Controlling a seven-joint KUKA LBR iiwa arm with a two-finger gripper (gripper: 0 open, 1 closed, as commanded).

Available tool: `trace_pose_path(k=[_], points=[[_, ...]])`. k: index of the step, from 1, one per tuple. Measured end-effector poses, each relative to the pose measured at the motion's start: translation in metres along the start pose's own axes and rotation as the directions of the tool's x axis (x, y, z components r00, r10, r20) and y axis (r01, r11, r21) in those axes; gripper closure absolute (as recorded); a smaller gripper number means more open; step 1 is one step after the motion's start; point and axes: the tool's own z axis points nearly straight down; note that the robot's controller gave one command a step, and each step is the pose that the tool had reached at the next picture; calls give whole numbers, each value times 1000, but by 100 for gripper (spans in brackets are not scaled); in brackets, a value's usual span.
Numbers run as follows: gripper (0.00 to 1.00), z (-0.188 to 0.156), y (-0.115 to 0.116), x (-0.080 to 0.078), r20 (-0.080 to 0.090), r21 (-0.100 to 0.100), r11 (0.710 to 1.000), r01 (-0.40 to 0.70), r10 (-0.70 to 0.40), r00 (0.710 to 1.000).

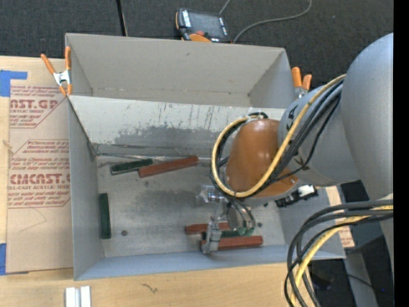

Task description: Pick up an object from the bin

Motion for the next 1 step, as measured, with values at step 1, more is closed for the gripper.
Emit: trace_pose_path(k=[1], points=[[100, -4, 0, -2, 7, -1, 1000, 0, 0, 1000]])
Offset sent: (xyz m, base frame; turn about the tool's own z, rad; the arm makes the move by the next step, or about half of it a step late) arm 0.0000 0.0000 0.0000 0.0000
